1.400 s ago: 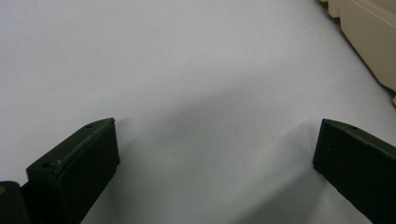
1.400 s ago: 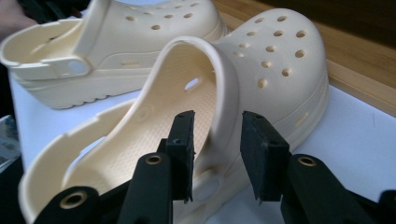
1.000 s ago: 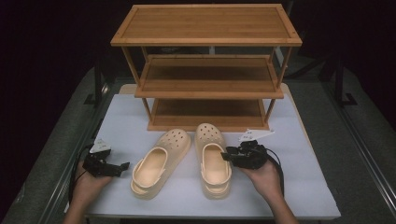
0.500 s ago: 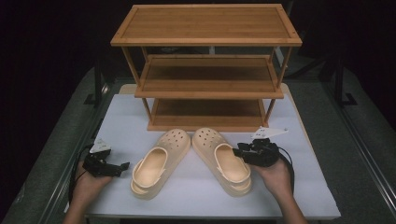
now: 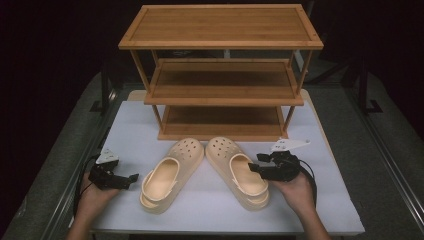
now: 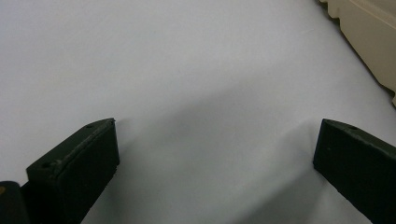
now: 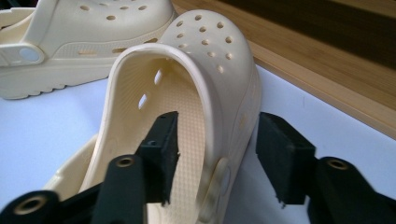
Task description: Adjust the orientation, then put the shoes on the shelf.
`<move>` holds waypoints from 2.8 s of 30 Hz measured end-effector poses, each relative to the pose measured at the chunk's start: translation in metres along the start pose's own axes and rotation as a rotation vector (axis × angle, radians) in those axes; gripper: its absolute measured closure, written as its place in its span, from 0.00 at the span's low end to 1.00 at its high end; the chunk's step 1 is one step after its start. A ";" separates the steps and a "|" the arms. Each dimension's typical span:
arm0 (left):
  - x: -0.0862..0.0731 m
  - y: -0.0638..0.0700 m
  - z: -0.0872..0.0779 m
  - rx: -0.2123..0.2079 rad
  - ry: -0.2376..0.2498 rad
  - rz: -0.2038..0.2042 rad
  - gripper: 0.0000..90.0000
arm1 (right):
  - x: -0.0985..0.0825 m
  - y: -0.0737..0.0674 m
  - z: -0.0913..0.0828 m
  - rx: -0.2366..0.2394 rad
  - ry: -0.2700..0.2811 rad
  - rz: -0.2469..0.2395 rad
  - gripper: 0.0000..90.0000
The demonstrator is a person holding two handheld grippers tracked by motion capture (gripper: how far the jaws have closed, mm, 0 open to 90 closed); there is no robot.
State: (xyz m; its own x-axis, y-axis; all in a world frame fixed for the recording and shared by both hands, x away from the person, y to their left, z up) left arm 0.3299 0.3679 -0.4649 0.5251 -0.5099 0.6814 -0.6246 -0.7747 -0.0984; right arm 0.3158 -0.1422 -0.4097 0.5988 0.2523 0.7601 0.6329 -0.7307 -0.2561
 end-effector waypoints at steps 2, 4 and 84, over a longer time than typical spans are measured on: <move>0.000 0.001 0.000 0.000 -0.001 0.001 0.00 | 0.000 0.000 0.001 0.000 -0.001 0.003 0.49; 0.003 0.002 -0.003 -0.007 0.003 0.003 0.00 | 0.000 0.001 0.002 -0.002 -0.002 0.003 0.47; 0.133 0.067 -0.012 -0.115 0.234 0.117 0.92 | 0.032 0.028 -0.011 -0.105 0.089 -0.035 0.93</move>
State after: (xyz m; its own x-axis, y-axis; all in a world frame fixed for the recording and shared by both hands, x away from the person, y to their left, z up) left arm 0.3511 0.2525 -0.3719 0.3065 -0.4830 0.8202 -0.7417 -0.6613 -0.1122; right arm 0.3476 -0.1618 -0.3861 0.5290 0.2249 0.8183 0.5948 -0.7860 -0.1685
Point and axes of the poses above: each handheld gripper's, and its own axes: z roughly forward along the jaws, x roughly out of its top, y roughly to its right, the point moved 2 cm from there along z, roughly forward along the jaws, and after that the axes turned 7 degrees about z, right-handed, at the moved point
